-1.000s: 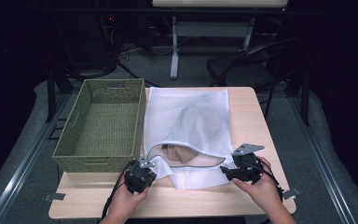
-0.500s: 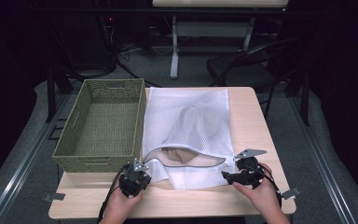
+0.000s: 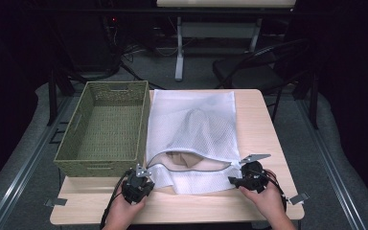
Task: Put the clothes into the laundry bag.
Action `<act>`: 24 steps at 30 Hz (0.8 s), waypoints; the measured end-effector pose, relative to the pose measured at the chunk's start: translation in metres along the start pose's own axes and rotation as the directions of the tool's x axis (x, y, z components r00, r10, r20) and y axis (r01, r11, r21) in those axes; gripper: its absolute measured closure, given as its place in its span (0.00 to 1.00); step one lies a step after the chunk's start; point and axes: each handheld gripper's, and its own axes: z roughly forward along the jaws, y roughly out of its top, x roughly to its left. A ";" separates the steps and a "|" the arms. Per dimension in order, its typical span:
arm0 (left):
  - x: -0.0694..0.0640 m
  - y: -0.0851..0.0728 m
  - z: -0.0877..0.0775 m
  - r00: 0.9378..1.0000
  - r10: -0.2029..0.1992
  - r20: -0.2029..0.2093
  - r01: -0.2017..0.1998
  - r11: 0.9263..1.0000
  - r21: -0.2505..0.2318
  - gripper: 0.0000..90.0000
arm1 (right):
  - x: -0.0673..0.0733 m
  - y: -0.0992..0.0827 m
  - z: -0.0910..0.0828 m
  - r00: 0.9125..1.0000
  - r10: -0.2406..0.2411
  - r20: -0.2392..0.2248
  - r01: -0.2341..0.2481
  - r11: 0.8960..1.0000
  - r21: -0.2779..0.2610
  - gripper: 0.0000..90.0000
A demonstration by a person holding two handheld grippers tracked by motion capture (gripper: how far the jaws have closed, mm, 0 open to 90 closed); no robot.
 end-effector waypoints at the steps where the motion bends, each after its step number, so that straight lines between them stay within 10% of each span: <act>1: 0.000 0.000 0.000 1.000 0.002 0.002 -0.002 1.000 0.006 0.98 | 0.000 0.000 0.000 1.000 -0.002 0.003 0.002 1.000 -0.004 0.78; 8: 0.000 -0.003 -0.001 1.000 -0.010 -0.002 0.010 1.000 0.002 0.98 | -0.003 -0.004 -0.007 0.999 -0.032 -0.013 0.031 0.999 -0.012 0.95; 24: 0.004 -0.015 -0.011 0.998 -0.054 0.014 0.054 0.999 0.003 0.97 | -0.012 -0.024 -0.019 1.000 -0.014 0.009 0.014 1.000 0.005 0.97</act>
